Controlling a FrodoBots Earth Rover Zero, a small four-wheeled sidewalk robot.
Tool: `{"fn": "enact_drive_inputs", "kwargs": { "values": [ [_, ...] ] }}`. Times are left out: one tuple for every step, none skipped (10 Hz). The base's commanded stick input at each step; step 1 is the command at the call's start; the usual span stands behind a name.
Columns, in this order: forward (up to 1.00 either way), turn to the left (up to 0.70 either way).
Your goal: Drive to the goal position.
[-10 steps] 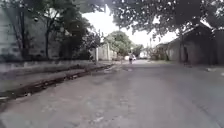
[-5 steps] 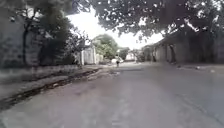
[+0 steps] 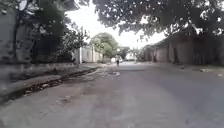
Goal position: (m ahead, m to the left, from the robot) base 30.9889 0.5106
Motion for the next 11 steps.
{"fn": "enact_drive_inputs", "kwargs": {
  "values": [
    [1.0,0.02],
    [1.0,0.02],
    [1.0,0.02],
    [1.0,0.02],
    [1.0,0.02],
    [1.0,0.02],
    [1.0,0.02],
    [1.0,-0.16],
    [1.0,-0.38],
    [1.0,-0.38],
    [1.0,-0.2]
  ]
}}
